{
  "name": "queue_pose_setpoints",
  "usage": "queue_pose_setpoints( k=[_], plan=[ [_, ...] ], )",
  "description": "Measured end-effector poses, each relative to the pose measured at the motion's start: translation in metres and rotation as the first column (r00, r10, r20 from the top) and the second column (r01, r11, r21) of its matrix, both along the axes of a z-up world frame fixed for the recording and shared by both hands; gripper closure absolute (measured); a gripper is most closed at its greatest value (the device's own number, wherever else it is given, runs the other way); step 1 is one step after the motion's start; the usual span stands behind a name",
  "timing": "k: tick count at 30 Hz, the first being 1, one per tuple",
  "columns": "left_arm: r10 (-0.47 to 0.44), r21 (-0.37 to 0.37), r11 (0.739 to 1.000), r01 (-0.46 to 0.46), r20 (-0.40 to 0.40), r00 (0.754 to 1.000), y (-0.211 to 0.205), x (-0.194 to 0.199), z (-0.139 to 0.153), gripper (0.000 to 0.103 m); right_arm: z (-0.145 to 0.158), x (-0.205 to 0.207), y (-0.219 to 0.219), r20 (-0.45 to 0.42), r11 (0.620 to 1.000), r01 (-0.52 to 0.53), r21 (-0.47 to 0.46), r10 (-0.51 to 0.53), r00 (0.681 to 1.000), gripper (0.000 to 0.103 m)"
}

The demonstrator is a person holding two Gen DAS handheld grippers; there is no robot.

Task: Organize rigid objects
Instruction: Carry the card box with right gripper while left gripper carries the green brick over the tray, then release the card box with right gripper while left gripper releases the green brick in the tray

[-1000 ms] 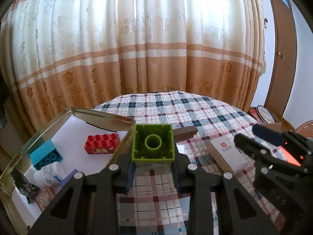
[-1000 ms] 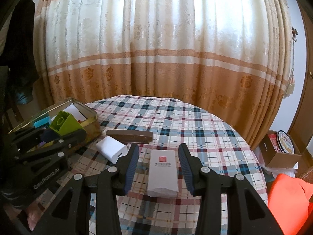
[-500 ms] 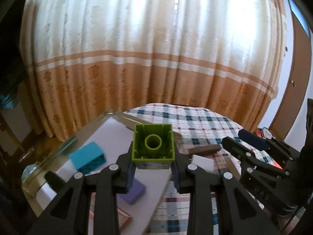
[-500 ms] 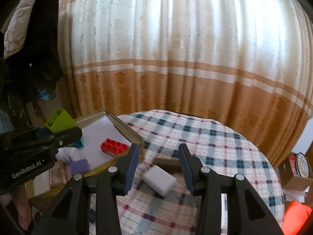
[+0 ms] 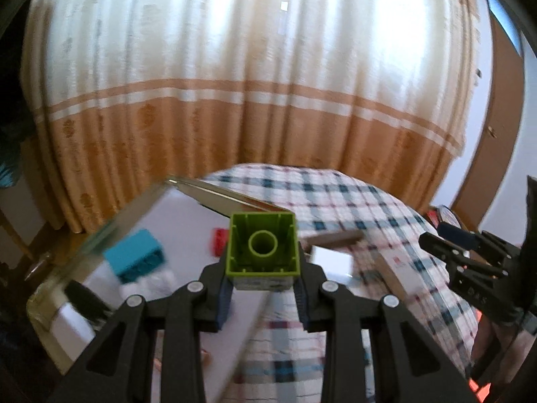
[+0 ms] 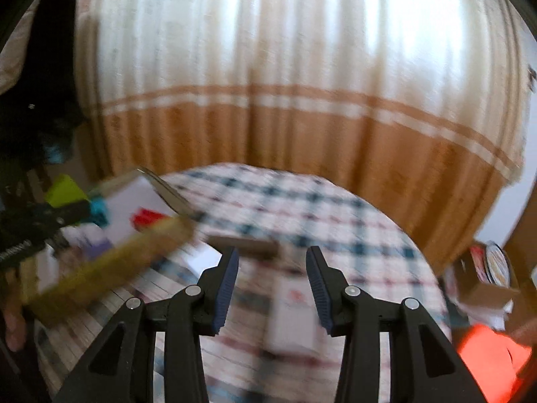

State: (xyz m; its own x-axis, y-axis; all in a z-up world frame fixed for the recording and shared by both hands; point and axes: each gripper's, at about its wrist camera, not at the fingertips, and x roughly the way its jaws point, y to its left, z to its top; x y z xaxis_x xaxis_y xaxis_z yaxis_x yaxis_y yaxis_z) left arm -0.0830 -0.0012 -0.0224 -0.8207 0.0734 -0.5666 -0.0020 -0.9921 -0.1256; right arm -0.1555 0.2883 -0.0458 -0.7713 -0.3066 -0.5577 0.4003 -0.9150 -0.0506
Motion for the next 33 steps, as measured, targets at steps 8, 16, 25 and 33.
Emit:
queue_pose_setpoints(
  k=[8, 16, 25, 33],
  plan=[
    [-0.086, 0.001, 0.996, 0.086, 0.039, 0.996, 0.028, -0.001, -0.011, 0.073, -0.034, -0.026, 0.017, 0.193, 1.000, 0.023, -0.017, -0.019, 0.981, 0.051],
    [-0.101, 0.022, 0.995, 0.100, 0.035, 0.994, 0.025, 0.000, -0.011, 0.073, -0.070, -0.049, -0.004, 0.320, 0.996, 0.007, 0.093, -0.037, 0.947, 0.059],
    [-0.062, 0.027, 0.998, 0.061, 0.039, 0.997, 0.004, -0.002, -0.001, 0.073, -0.028, -0.036, -0.023, 0.181, 0.999, -0.039, 0.030, 0.033, 0.983, 0.060],
    [0.083, -0.040, 0.996, -0.080, 0.084, 0.993, -0.055, -0.012, 0.009, 0.073, 0.013, -0.039, -0.087, 0.100, 0.982, -0.190, -0.011, 0.190, 0.977, 0.059]
  ],
)
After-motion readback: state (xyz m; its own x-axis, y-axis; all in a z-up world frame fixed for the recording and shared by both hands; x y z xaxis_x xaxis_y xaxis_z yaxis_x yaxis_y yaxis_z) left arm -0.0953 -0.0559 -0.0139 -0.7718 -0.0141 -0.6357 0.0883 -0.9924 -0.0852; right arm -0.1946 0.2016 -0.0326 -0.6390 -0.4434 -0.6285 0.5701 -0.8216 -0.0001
